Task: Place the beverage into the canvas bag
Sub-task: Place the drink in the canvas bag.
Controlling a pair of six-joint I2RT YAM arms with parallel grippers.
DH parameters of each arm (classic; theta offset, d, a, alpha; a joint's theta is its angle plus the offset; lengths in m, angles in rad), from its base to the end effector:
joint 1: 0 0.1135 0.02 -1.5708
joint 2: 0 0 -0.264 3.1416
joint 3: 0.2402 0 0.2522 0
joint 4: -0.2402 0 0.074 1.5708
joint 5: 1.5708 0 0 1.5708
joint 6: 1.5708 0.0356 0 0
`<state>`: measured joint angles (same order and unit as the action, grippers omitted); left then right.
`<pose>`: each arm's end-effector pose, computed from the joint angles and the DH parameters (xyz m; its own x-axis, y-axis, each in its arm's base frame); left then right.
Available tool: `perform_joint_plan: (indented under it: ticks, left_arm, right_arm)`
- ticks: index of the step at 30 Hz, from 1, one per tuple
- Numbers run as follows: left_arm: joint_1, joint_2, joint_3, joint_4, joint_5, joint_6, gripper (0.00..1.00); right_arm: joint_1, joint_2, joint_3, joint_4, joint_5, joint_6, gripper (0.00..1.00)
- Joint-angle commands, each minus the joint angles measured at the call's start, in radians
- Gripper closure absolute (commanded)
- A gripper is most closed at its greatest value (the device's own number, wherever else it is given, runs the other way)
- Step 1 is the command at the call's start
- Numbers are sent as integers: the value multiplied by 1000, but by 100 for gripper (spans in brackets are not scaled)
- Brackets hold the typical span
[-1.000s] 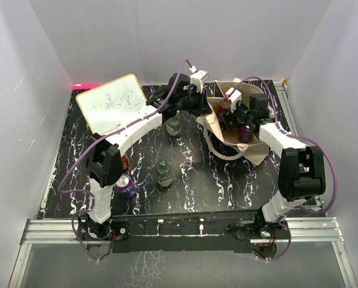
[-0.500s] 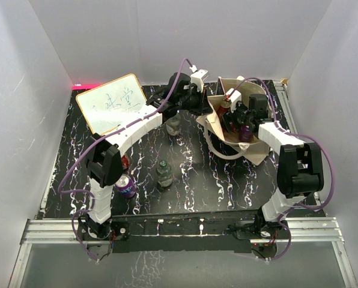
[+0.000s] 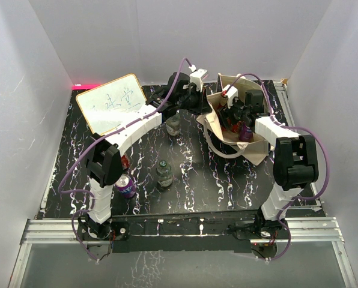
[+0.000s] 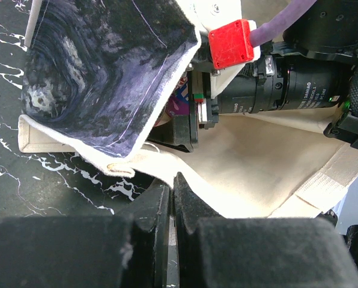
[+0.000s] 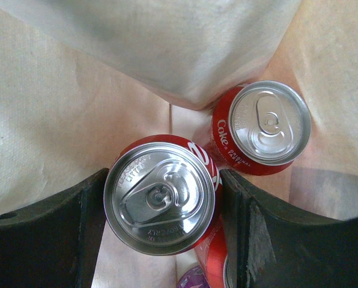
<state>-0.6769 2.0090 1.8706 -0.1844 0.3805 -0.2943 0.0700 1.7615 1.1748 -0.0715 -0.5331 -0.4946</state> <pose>0.3693 -0.3137 0.3442 -0.4850 0.0442 -0.8734 0.7476 0.5391 -0.3878 0.3878 0.0453 0.2230 -0.3181 -0.4321 -0.8439 -0.6956 0.7111 -0.1019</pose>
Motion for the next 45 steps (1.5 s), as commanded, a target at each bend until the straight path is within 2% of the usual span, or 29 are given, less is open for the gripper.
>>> perform_joint_plan:
  ticks: [1,9,19,32,45]
  left_arm:
    - [4,-21,57,48,6,13,100]
    - [4,-5,99,51,6,11,100]
    - [8,-5,95,56,10,6,100]
    - [8,-16,80,62,8,3,100]
    - [9,-23,75,72,11,-6,100]
  right_arm:
    - [-9,31,17,-42,54,-6,63]
    - [-9,31,75,-100,35,-2,41]
    - [-10,25,149,-146,-11,59,26]
    - [-9,-3,160,-166,-18,89,16]
    - [-9,-75,234,-173,-6,158,15]
